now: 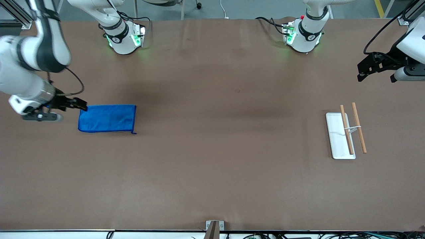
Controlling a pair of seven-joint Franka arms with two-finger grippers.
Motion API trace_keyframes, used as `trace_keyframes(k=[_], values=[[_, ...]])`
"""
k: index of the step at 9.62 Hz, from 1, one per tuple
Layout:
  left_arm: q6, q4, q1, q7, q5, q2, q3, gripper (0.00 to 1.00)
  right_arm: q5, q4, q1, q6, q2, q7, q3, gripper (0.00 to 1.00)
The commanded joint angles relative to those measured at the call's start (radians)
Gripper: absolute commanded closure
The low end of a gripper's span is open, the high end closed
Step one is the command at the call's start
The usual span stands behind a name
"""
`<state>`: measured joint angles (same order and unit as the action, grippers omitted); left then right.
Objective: Right arm passes towel to left arm to hang
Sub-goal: 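Reach the right gripper down to the blue towel's edge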
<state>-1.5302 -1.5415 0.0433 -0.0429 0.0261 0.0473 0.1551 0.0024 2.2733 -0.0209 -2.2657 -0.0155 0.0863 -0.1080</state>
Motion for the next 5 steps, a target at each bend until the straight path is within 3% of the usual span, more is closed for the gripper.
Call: trace_keyframes(k=[1,3,5], values=[[0.015,-0.008,-0.006,-0.009,0.017,-0.018,0.007,0.0,-0.012,0.12,0.001,-0.215,-0.077,0.035,0.001,0.0],[0.015,-0.006,-0.002,-0.009,0.014,-0.018,0.008,0.0,-0.012,0.167,-0.005,-0.373,-0.176,0.039,0.001,0.0],[0.013,-0.006,0.0,-0.009,0.011,-0.02,0.008,0.0,-0.012,0.176,-0.001,-0.436,-0.244,0.055,0.001,0.0]])
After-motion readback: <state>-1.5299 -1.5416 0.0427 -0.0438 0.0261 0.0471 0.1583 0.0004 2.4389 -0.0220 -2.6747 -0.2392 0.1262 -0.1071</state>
